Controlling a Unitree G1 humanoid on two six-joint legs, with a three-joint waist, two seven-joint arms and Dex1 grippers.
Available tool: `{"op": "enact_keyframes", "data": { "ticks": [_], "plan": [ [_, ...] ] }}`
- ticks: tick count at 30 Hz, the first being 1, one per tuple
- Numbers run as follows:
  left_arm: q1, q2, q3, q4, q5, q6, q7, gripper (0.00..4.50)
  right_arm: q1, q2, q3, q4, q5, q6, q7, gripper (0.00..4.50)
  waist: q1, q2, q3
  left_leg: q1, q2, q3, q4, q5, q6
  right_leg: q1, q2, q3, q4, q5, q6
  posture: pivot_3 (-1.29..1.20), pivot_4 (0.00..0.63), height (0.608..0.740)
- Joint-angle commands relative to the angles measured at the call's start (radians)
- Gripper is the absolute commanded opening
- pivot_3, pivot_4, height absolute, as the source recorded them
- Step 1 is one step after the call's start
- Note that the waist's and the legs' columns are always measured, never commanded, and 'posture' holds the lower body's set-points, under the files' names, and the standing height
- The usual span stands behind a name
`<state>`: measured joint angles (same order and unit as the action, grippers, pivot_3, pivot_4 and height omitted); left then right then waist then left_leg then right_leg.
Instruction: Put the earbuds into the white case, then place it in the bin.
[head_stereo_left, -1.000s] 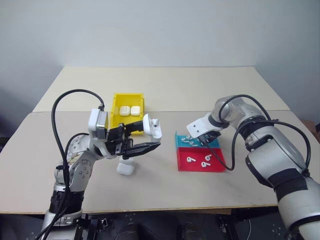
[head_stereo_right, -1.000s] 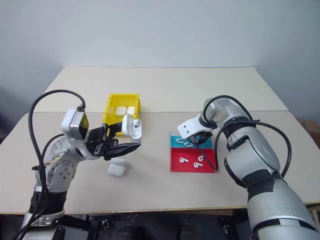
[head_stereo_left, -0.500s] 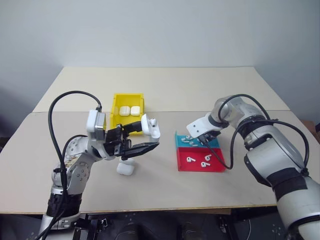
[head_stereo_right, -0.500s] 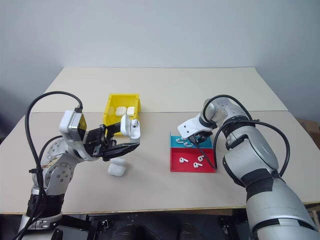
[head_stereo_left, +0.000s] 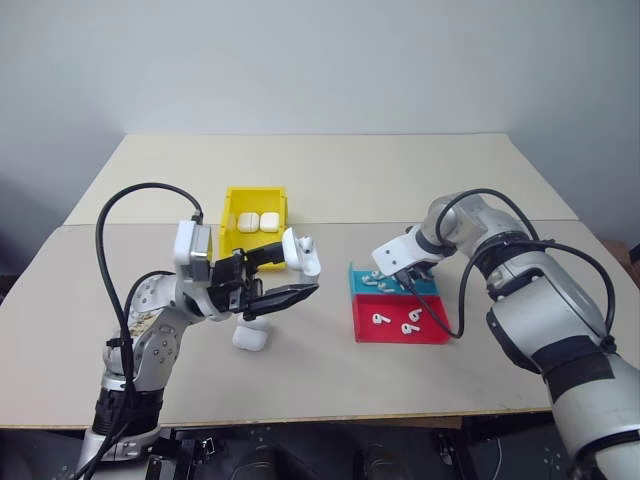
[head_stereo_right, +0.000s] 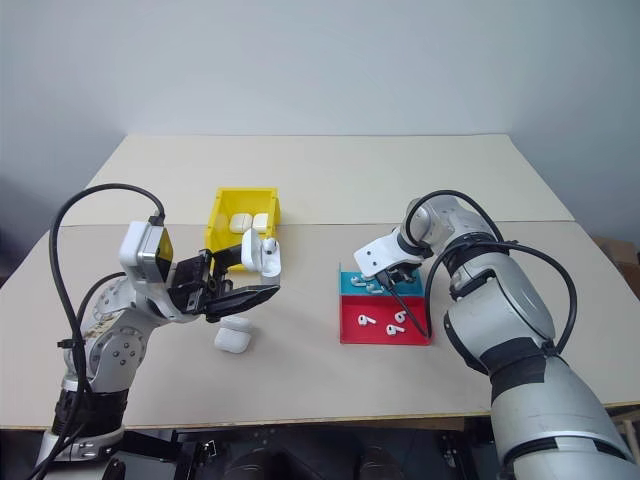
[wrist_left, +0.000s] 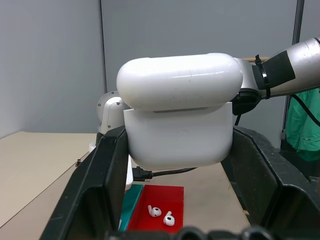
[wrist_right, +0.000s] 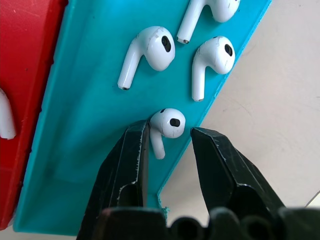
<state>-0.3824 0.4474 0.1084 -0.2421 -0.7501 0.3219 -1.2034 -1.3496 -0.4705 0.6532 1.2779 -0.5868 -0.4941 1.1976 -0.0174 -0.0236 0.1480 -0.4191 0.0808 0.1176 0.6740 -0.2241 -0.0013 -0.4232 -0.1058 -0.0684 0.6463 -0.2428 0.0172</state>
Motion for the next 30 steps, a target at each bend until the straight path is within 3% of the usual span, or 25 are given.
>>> {"op": "enact_keyframes", "data": {
  "ticks": [1,5,14,21,27,30],
  "plan": [
    [-0.001,0.011,0.013,-0.041,-0.017,-0.020,0.005,2.77,0.007,0.001,-0.018,0.002,-0.002,0.001,0.008,1.76,0.000,0.000,0.000,0.000,0.000,0.000,0.000,0.000,0.000,0.000,0.000,0.000,0.000,0.000,0.000,0.00,0.150,0.740],
    [0.001,0.013,0.015,-0.041,-0.017,-0.021,0.005,2.77,0.012,-0.001,-0.020,0.000,-0.001,0.001,0.015,0.86,0.000,0.000,0.000,0.000,0.000,0.000,0.000,0.000,0.000,0.000,0.000,0.000,0.000,0.000,0.000,0.00,0.150,0.740],
    [-0.012,0.007,0.007,-0.024,-0.011,-0.032,0.020,2.77,0.020,-0.008,-0.040,-0.005,0.009,0.018,0.033,0.86,0.000,0.000,0.000,0.001,0.000,0.000,0.000,0.000,0.000,0.001,0.000,0.000,0.000,0.000,0.000,0.00,0.150,0.740],
    [-0.042,0.006,-0.001,0.003,-0.016,-0.027,0.006,2.77,-0.006,-0.047,-0.180,-0.031,0.137,0.099,0.165,0.86,0.001,0.001,0.000,0.000,0.000,0.000,0.000,0.000,0.000,0.000,0.000,0.000,0.000,0.000,0.000,0.00,0.150,0.740],
    [-0.093,-0.007,-0.010,0.061,-0.015,-0.029,-0.013,2.77,-0.013,-0.082,-0.417,-0.163,0.392,0.359,0.324,0.86,0.002,0.001,0.001,0.000,0.000,0.000,0.000,0.000,0.000,0.001,0.000,0.000,0.000,0.000,0.000,0.00,0.150,0.740],
    [-0.115,-0.018,-0.012,0.084,-0.022,-0.024,-0.024,2.77,0.068,-0.108,-0.562,-0.425,0.579,0.652,0.358,0.86,0.003,0.002,0.001,0.000,0.000,0.000,-0.001,0.000,0.000,0.000,0.000,0.000,0.000,0.000,0.000,0.00,0.150,0.740]
  ]
}}
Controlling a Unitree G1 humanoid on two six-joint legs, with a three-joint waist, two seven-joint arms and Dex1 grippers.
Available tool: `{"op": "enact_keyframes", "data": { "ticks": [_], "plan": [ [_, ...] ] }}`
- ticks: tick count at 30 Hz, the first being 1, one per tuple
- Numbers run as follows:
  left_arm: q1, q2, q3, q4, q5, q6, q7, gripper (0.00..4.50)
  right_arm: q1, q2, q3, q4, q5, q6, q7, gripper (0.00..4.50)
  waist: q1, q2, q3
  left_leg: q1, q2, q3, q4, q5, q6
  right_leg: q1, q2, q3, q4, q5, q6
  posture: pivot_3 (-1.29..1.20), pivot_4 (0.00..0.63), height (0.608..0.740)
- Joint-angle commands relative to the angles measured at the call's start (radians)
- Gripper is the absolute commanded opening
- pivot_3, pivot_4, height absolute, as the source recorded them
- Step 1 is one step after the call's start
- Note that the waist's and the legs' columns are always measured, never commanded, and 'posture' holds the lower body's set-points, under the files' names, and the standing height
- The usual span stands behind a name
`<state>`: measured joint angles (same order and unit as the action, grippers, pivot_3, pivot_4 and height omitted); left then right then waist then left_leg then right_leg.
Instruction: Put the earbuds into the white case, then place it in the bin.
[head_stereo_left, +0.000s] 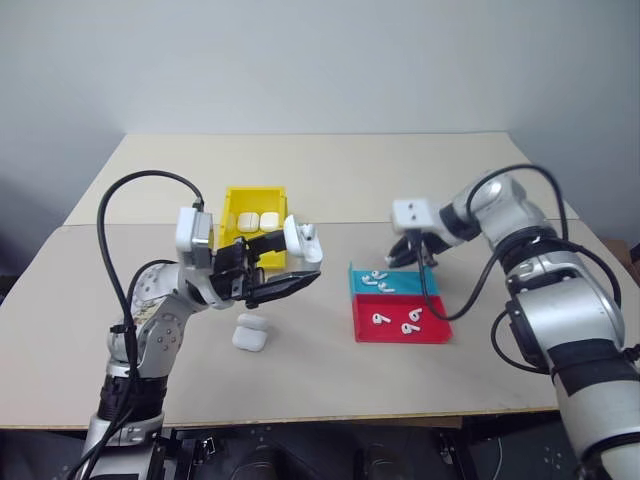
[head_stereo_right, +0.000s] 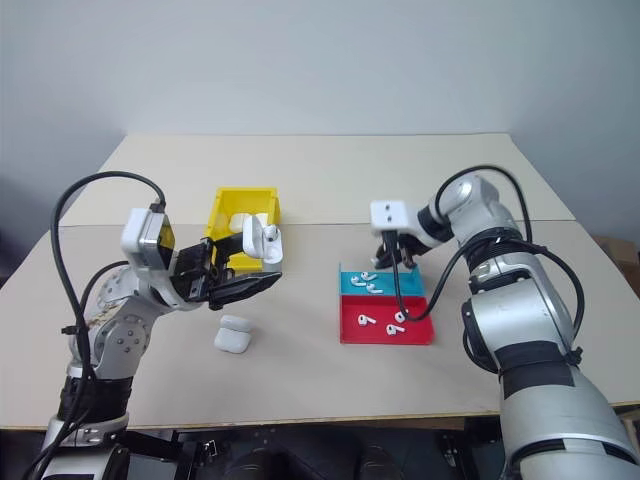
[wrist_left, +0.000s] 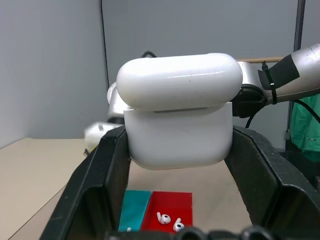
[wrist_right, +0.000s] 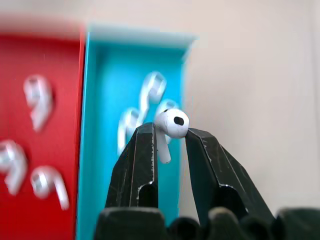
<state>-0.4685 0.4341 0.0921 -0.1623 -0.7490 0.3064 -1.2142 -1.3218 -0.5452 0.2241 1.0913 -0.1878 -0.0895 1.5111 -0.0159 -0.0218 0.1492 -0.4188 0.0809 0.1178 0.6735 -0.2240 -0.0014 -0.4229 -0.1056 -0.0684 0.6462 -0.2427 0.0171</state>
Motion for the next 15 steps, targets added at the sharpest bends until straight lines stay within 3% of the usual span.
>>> {"op": "enact_keyframes", "data": {
  "ticks": [1,4,8,11,15],
  "plan": [
    [-0.036,-0.009,0.004,0.009,-0.028,-0.003,-0.013,2.77,0.097,-0.043,-0.184,-0.374,0.256,0.362,0.041,0.86,0.003,0.000,0.000,0.000,0.000,0.000,0.000,0.000,0.000,0.000,0.000,0.000,0.000,0.000,0.000,0.00,0.150,0.740],
    [-0.052,-0.026,-0.005,0.020,-0.029,0.003,-0.008,2.77,0.280,-0.050,-0.344,-0.778,0.473,0.713,-0.072,0.86,0.014,0.000,0.000,-0.001,0.000,-0.002,0.000,0.000,0.000,0.001,0.000,-0.002,0.000,0.000,0.000,0.00,0.150,0.740],
    [-0.094,-0.055,-0.015,0.052,-0.027,0.002,-0.006,2.77,0.466,0.056,-0.580,-1.227,0.770,1.108,-0.366,0.86,0.027,0.000,0.000,-0.002,0.000,-0.001,0.002,-0.003,0.004,0.001,-0.001,-0.002,0.000,0.000,0.000,0.00,0.150,0.740],
    [-0.133,-0.067,-0.021,0.095,-0.020,0.001,-0.019,2.77,0.538,0.145,-0.655,-1.461,0.936,1.239,-0.540,0.86,0.025,0.000,0.000,-0.001,0.000,-0.003,0.001,-0.004,0.007,0.000,0.000,-0.002,0.001,0.000,0.000,0.00,0.150,0.740],
    [-0.182,-0.081,-0.038,0.142,-0.009,-0.003,-0.045,2.77,0.561,0.246,-0.686,-1.605,1.096,1.311,-0.754,0.86,0.021,0.001,0.000,0.000,0.000,-0.002,0.001,-0.005,0.008,0.001,0.000,-0.001,0.001,0.000,0.000,0.00,0.150,0.740]
  ]
}}
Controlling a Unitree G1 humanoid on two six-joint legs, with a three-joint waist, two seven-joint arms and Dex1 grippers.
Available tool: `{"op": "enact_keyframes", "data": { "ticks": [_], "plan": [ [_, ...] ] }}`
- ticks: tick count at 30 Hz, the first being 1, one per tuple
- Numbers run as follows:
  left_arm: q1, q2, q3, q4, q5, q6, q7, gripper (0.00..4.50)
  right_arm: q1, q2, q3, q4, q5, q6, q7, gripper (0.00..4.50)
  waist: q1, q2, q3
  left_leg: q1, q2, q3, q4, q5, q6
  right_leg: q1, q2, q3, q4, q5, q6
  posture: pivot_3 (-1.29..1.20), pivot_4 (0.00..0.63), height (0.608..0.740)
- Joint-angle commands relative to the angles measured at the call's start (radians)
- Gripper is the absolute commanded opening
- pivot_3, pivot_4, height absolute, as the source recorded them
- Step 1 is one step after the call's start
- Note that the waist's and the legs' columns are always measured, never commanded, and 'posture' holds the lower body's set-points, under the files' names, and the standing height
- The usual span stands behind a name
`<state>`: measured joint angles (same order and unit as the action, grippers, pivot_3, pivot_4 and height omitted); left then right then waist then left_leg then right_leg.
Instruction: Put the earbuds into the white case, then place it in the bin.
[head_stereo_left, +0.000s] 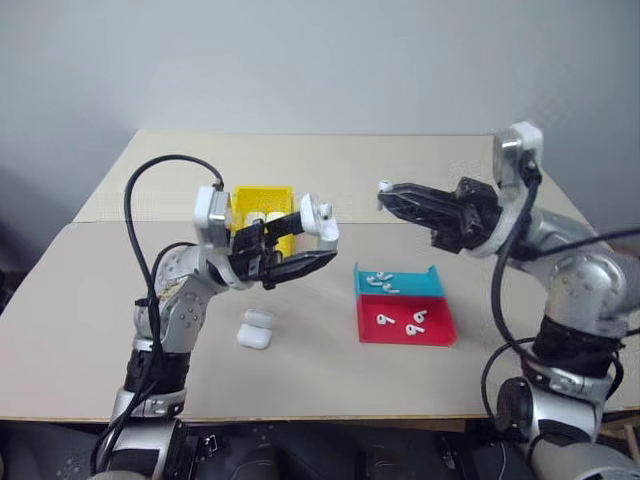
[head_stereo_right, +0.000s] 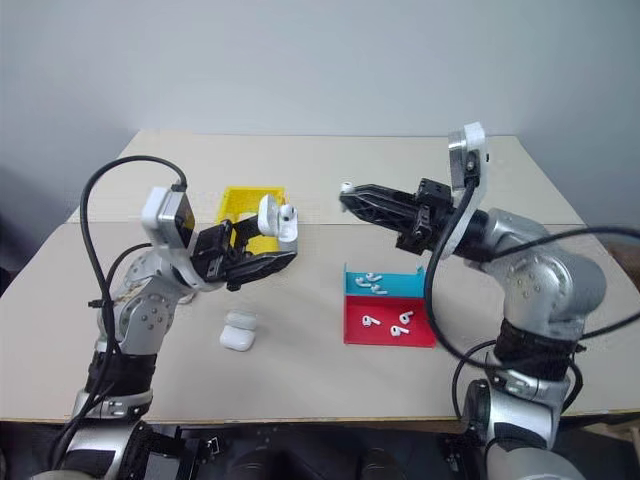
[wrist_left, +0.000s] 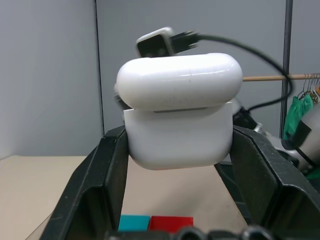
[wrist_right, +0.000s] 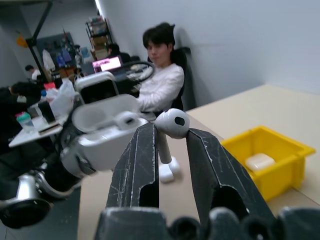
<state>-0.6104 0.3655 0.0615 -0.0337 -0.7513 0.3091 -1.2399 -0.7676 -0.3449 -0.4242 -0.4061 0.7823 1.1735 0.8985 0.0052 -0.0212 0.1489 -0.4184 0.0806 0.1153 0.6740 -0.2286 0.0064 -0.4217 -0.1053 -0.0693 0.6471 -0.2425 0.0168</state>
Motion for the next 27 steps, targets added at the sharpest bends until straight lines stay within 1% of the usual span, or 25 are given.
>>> {"op": "enact_keyframes", "data": {
  "ticks": [1,5,9,13,17,23,26,27],
  "plan": [
    [-0.050,-0.018,-0.014,0.023,-0.001,-0.009,-0.025,2.77,0.018,0.066,-0.038,-0.134,0.160,0.054,-0.187,0.86,0.002,0.000,0.000,0.000,0.000,0.000,0.000,0.000,0.000,0.000,0.000,0.000,0.000,0.000,0.000,0.00,0.150,0.740],
    [-0.074,-0.036,-0.023,0.051,0.009,-0.018,-0.032,2.77,0.074,0.089,-0.005,-0.193,0.243,0.017,-0.298,0.86,0.004,0.000,0.000,-0.001,-0.001,0.000,0.000,0.000,0.001,0.000,0.000,0.000,-0.001,0.000,0.000,0.00,0.150,0.740],
    [-0.078,-0.039,-0.022,0.061,0.009,-0.019,-0.044,2.77,0.098,0.076,0.041,-0.202,0.284,-0.030,-0.354,0.86,0.004,0.000,0.000,-0.001,-0.001,0.000,0.000,-0.001,0.001,0.000,0.000,0.000,-0.001,0.000,0.000,0.00,0.150,0.740],
    [-0.079,-0.037,-0.016,0.067,0.012,-0.019,-0.051,2.77,0.118,0.049,0.084,-0.198,0.309,-0.069,-0.375,0.86,0.003,0.000,0.000,-0.001,-0.001,0.000,0.000,-0.001,0.001,0.000,0.000,0.000,-0.001,0.000,0.000,0.00,0.150,0.740],
    [-0.065,-0.040,-0.016,0.058,0.020,-0.022,-0.042,2.77,0.149,0.009,0.128,-0.197,0.326,-0.098,-0.364,0.86,0.003,0.000,0.000,-0.001,-0.001,-0.001,0.000,-0.001,0.001,0.000,0.000,0.000,-0.001,0.000,0.000,0.00,0.150,0.740],
    [-0.055,-0.042,-0.010,0.047,0.024,-0.021,-0.039,2.77,0.160,-0.045,0.194,-0.181,0.318,-0.145,-0.365,0.86,0.003,0.000,0.000,-0.001,-0.001,-0.001,0.000,-0.001,0.001,0.000,0.000,0.000,-0.002,0.000,0.000,0.00,0.150,0.740],
    [-0.050,-0.043,-0.009,0.038,0.025,-0.021,-0.034,2.77,0.169,-0.071,0.224,-0.182,0.306,-0.162,-0.366,1.61,0.003,0.000,0.000,-0.002,-0.001,-0.001,0.000,-0.001,0.001,0.000,0.000,0.000,-0.002,0.000,0.000,0.00,0.150,0.740],
    [-0.049,-0.044,-0.010,0.036,0.025,-0.021,-0.032,2.77,0.171,-0.080,0.230,-0.182,0.307,-0.167,-0.365,1.93,0.003,0.000,0.000,-0.002,-0.001,-0.001,0.000,-0.001,0.002,0.000,0.000,0.000,-0.002,0.000,0.000,0.00,0.150,0.740]
  ]
}}
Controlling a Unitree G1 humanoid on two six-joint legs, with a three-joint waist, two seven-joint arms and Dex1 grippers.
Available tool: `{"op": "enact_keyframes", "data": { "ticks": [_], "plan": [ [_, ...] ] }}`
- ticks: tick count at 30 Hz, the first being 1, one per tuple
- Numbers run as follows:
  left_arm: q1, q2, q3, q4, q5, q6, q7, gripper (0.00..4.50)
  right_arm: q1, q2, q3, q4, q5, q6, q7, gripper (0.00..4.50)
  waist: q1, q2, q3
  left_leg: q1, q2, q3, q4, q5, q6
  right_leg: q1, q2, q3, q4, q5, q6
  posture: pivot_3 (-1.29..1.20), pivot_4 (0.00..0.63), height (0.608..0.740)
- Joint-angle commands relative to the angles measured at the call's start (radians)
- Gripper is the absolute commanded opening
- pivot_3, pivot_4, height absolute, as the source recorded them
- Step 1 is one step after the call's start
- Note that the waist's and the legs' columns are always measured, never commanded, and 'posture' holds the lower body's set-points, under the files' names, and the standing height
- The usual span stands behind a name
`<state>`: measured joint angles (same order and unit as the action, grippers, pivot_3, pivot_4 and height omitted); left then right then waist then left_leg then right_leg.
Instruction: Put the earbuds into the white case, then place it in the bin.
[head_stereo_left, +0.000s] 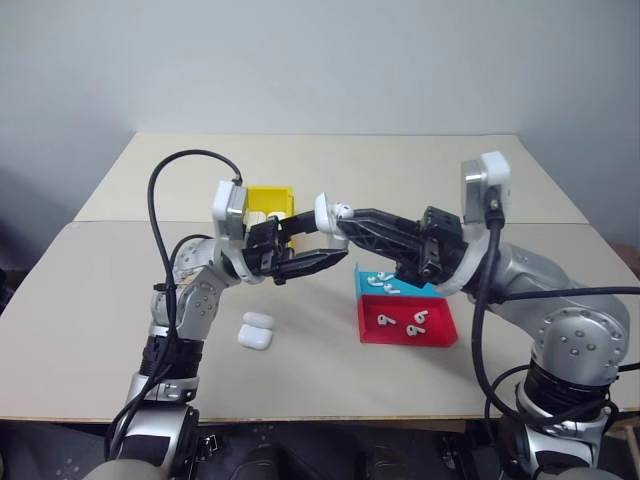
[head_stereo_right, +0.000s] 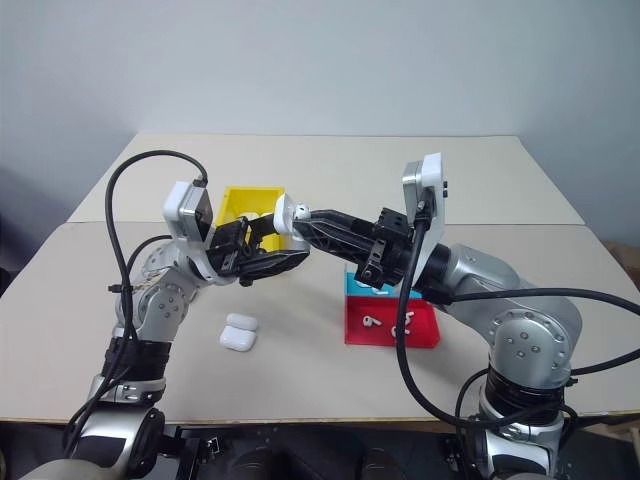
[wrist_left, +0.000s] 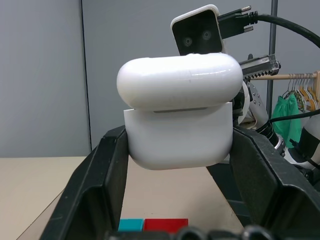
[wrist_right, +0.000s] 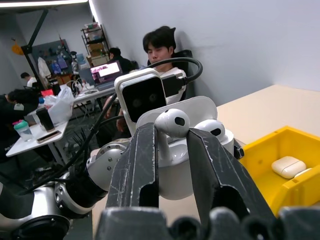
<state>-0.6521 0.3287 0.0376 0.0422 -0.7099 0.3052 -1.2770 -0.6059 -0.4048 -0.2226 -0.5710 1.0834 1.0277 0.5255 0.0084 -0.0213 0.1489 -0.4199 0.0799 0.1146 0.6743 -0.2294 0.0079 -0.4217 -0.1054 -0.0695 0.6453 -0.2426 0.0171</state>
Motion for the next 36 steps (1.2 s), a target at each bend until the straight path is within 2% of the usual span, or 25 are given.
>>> {"op": "enact_keyframes", "data": {
  "ticks": [1,6,14,17,21,25,27,32,36],
  "plan": [
    [-0.008,-0.007,0.014,-0.040,-0.016,-0.017,0.006,2.77,0.010,-0.028,0.033,-0.017,0.006,-0.027,0.009,2.25,0.000,0.000,0.000,0.000,0.000,0.000,0.000,0.000,0.000,0.000,0.000,0.000,0.000,0.000,0.000,0.00,0.150,0.740],
    [-0.007,-0.008,0.015,-0.042,-0.016,-0.018,0.009,2.77,0.009,-0.069,0.041,-0.013,0.012,-0.052,0.010,4.01,0.001,0.000,0.000,0.000,0.000,0.000,0.000,0.000,0.000,0.000,0.000,0.000,0.000,0.000,0.000,0.00,0.150,0.740],
    [0.001,0.000,0.019,-0.037,-0.003,-0.026,0.010,2.77,0.035,-0.182,-0.048,-0.025,0.133,-0.069,0.040,4.01,0.003,0.000,0.000,-0.001,0.000,0.000,0.000,0.000,0.000,0.000,0.000,0.000,-0.001,0.000,0.000,0.00,0.150,0.740],
    [0.007,0.007,0.016,-0.028,0.013,-0.027,0.021,2.77,0.020,-0.209,-0.050,-0.018,0.152,-0.079,0.030,3.42,0.002,0.000,0.000,0.000,0.000,0.000,0.000,0.000,0.001,0.000,0.000,0.000,-0.001,0.000,0.000,0.00,0.150,0.740],
    [0.013,0.024,-0.005,-0.014,0.048,-0.020,0.026,2.77,-0.099,-0.280,0.020,0.040,0.058,-0.062,0.028,2.04,-0.005,0.000,0.000,0.000,0.000,0.000,0.000,0.000,0.001,0.000,0.000,0.000,0.000,0.000,0.000,0.00,0.150,0.740],
    [0.006,0.032,-0.022,0.000,0.078,-0.018,0.033,2.77,-0.255,-0.353,0.133,0.115,-0.049,-0.060,0.122,0.53,-0.005,0.000,0.000,0.000,0.000,0.000,-0.001,0.000,0.001,-0.001,0.000,0.000,-0.001,0.000,0.000,0.00,0.150,0.740],
    [-0.004,0.038,-0.043,0.008,0.116,-0.018,0.050,2.77,-0.357,-0.367,0.207,0.167,-0.106,-0.048,0.168,0.02,-0.005,0.000,0.000,-0.001,0.000,0.000,0.000,0.000,0.001,-0.001,0.000,0.000,-0.001,0.000,0.000,0.00,0.150,0.740],
    [-0.033,0.051,-0.097,0.032,0.220,-0.008,0.112,2.77,-0.573,-0.374,0.401,0.280,-0.270,-0.040,0.295,0.02,-0.006,0.000,0.000,-0.002,0.000,0.001,0.000,-0.001,0.001,-0.003,0.000,0.000,-0.001,0.000,0.000,0.00,0.150,0.740],
    [-0.037,0.039,-0.099,0.028,0.218,-0.027,0.105,2.77,-0.652,-0.389,0.557,0.295,-0.406,-0.075,0.428,0.02,-0.007,0.000,0.000,-0.003,0.000,0.001,0.000,-0.001,0.001,-0.003,0.000,0.000,-0.001,0.000,0.000,0.00,0.150,0.740]
  ]
}}
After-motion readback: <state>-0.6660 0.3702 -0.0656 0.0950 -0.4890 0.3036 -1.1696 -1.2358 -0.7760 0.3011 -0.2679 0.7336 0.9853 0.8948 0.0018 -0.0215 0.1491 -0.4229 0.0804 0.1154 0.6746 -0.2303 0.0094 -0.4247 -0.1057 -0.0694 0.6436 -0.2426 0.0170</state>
